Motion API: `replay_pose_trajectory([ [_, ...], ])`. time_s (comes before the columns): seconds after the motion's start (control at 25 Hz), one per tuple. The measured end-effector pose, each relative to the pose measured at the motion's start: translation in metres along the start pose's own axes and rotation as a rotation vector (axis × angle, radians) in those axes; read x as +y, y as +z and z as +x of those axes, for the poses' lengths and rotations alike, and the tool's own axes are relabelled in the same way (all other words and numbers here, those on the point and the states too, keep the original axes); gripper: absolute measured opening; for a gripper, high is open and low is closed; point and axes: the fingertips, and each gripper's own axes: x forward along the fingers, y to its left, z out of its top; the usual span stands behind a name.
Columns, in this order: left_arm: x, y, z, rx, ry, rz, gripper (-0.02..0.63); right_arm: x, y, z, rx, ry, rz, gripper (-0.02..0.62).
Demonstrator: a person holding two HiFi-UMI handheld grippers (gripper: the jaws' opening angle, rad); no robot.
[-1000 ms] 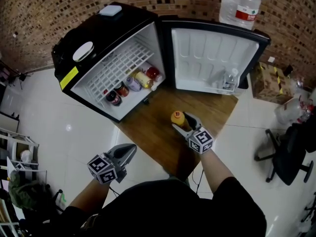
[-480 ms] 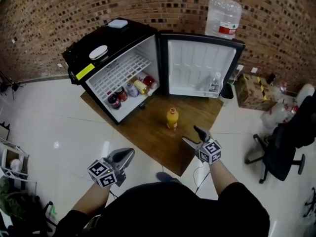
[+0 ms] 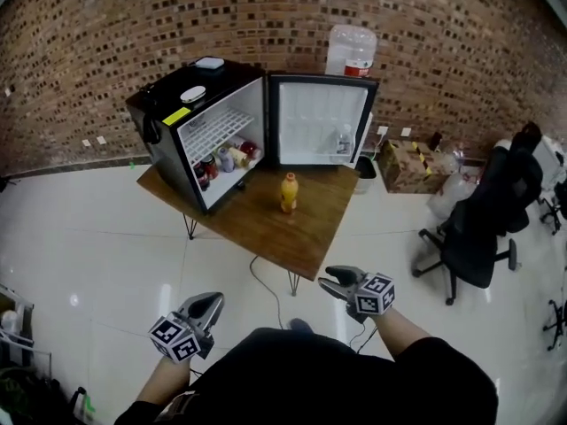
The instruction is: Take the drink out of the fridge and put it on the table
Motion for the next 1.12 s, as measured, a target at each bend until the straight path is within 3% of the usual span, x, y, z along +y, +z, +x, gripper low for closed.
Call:
replay_pose_trajectory([
  [0.2, -0.045, -0.007, -0.012, -0.04, -0.009, -0.008, -0.006, 0.02, 0.014, -0.043, -0.092, 0.006, 0.106, 0.019],
  [0.28, -0.058, -0.011, -0.009, -0.045, 0.001, 0.001, -0.006, 0.022, 0.022, -0.061, -0.123, 0.02, 0.121, -0.009],
  [0.52, -0.105, -0.013, 0.028, -0.068, 0.066, 0.026, -0.006, 0.015, 0.035, -0.131, -0.14, 0.081, 0.052, -0.009],
  [0.8, -0.19, -0.03, 0.119, -0.081, 0.047, -0.018, -0.006, -0.019, 0.025, -0.228, -0.122, 0.106, 0.06, -0.009],
  [0.96, -0.229, -0.037, 0.157, -0.055, 0.033, -0.021, -0.006, -0.037, 0.008, -0.255, -0.114, 0.142, 0.055, -0.009],
  [1.12, -0.242, -0.035, 0.163, -0.048, 0.024, 0.013, -0.006, -0.03, -0.002, -0.253, -0.116, 0.161, 0.079, -0.009],
])
